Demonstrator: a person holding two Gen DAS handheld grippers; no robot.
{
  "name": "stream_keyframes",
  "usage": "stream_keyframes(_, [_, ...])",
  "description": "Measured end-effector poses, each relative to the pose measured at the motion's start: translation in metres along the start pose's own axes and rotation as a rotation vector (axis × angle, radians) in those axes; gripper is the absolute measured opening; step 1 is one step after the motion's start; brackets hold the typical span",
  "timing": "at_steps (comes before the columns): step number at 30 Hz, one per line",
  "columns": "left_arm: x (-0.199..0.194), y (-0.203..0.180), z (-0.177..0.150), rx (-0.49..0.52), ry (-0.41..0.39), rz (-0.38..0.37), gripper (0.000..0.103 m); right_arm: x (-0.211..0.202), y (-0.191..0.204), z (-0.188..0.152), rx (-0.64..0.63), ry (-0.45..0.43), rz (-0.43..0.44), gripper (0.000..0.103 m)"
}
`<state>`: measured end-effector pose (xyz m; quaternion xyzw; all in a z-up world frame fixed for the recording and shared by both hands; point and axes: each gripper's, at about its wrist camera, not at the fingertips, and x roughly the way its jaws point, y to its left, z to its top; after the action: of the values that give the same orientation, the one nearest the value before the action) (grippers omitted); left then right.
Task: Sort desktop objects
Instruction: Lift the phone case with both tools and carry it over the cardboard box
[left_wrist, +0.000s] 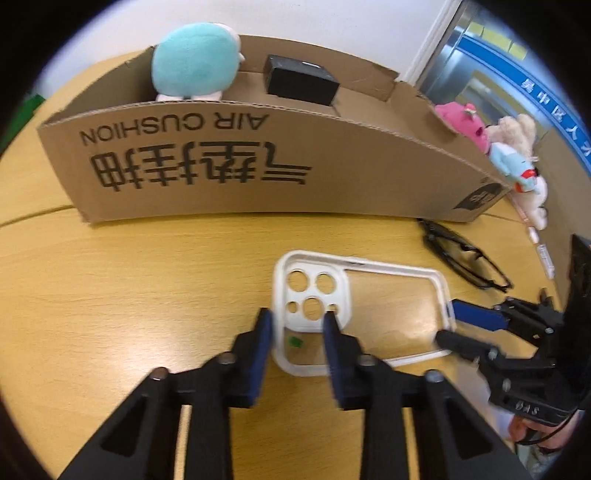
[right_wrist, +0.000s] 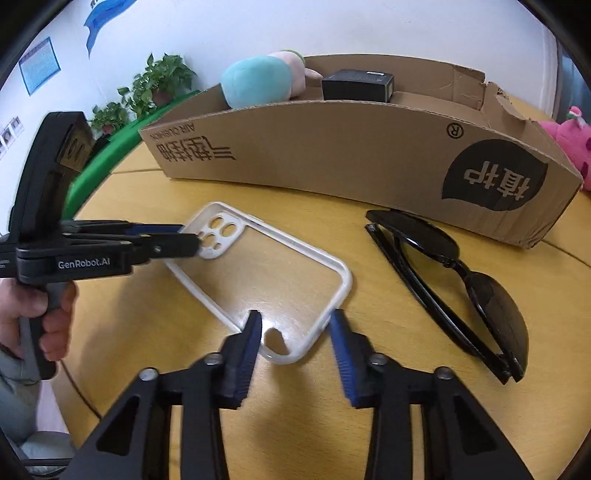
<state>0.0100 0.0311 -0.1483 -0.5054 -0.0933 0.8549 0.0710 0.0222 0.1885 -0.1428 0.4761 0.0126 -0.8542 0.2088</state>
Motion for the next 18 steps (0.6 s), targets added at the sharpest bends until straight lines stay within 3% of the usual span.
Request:
stream_keyframes(1, [-0.001, 0.001, 0.0, 0.0, -0.002, 0.006, 0.018, 0.001, 0.001, 0.0, -0.021, 0.001, -0.03, 0.022])
stream_keyframes(6, [-0.004, 0.002, -0.005, 0.0, 0.002, 0.031, 0.014, 0.002, -0.007, 0.002, 0.01, 0.002, -0.006, 0.014])
stream_keyframes(10, [-0.011, 0.001, -0.008, -0.003, -0.002, 0.051, 0.012, -0.008, -0.008, 0.002, 0.015, -0.053, 0.003, 0.01])
stream_keyframes(18, [-0.081, -0.021, 0.022, 0.021, -0.191, 0.044, 0.011, -0.075, -0.001, 0.035, -0.008, -0.243, 0.014, 0.008])
